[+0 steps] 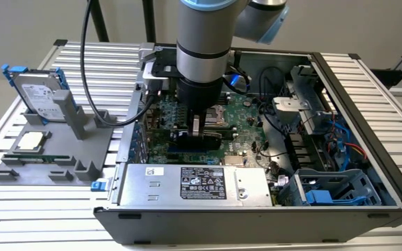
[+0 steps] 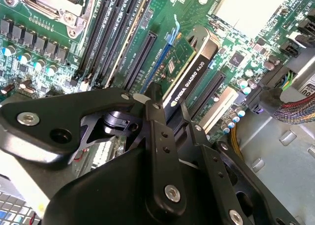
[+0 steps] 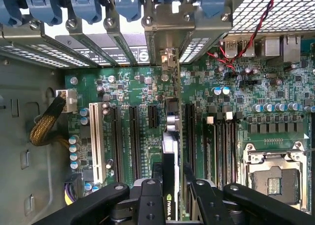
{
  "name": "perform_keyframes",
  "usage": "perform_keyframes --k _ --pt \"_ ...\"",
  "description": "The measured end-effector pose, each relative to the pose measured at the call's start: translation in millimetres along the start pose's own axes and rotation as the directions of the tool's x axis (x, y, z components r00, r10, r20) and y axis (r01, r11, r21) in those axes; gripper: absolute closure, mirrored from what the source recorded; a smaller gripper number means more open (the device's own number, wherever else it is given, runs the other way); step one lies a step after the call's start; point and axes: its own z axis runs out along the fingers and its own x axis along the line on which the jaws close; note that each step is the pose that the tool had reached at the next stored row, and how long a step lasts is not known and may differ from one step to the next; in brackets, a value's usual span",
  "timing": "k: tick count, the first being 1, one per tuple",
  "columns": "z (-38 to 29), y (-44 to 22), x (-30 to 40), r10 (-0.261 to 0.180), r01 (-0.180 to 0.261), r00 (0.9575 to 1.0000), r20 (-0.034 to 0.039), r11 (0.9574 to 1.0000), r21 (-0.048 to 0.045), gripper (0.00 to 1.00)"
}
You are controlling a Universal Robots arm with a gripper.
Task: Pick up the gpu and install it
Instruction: 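Insert the gpu into the slot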
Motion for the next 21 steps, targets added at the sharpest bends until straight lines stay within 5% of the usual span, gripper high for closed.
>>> perform_keyframes --k 21 --pt "-0.1 0.5 4.2 -0.001 0.001 1.0 -0.0018 1.0 -0.0024 1.0"
